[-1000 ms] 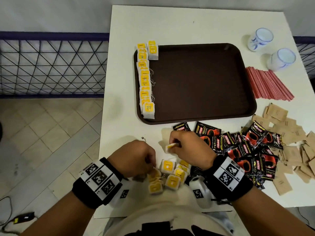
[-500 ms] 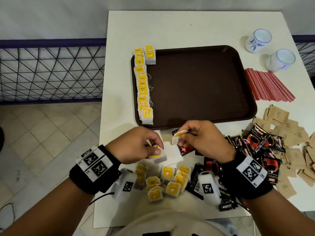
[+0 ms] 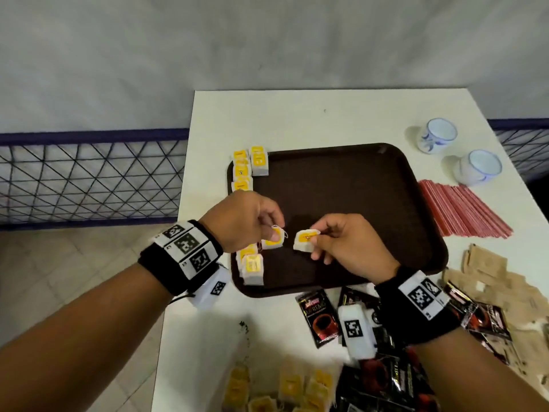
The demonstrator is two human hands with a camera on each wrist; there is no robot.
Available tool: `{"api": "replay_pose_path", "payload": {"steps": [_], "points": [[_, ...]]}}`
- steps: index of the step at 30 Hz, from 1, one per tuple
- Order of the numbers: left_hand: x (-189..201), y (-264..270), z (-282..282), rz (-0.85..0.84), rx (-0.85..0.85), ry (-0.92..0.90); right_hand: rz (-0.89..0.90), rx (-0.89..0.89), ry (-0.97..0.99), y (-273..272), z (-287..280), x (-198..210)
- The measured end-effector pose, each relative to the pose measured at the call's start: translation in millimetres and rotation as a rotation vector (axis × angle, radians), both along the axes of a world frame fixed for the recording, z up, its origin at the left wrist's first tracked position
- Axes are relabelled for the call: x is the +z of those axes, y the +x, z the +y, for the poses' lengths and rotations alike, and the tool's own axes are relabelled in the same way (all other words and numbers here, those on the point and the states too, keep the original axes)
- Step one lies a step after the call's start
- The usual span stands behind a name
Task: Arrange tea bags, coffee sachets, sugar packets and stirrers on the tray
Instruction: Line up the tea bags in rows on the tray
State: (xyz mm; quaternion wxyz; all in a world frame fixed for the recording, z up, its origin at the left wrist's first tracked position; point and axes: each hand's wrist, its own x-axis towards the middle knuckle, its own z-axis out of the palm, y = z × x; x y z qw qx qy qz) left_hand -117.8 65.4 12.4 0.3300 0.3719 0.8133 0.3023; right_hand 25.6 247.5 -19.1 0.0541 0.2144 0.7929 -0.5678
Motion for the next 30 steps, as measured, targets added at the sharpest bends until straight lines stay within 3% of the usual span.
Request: {"api": "replay_pose_path", "payload": {"steps": [7, 12, 30], "points": [[-10.4, -77.0, 43.8, 0.203, -0.019, -0.131, -0.005, -0.009, -0.080, -84.4, 20.4, -17.3], [-16.5, -111.6, 55.7, 0.244, -0.059, -0.200, -0.036, 0.022, -0.092, -116.7, 19.7, -32.4], [-31.4, -147.9, 65.9, 0.373, 0.014, -0.163, -0.038, -0.015, -0.063, -167.6, 5.4, -48.0]]}}
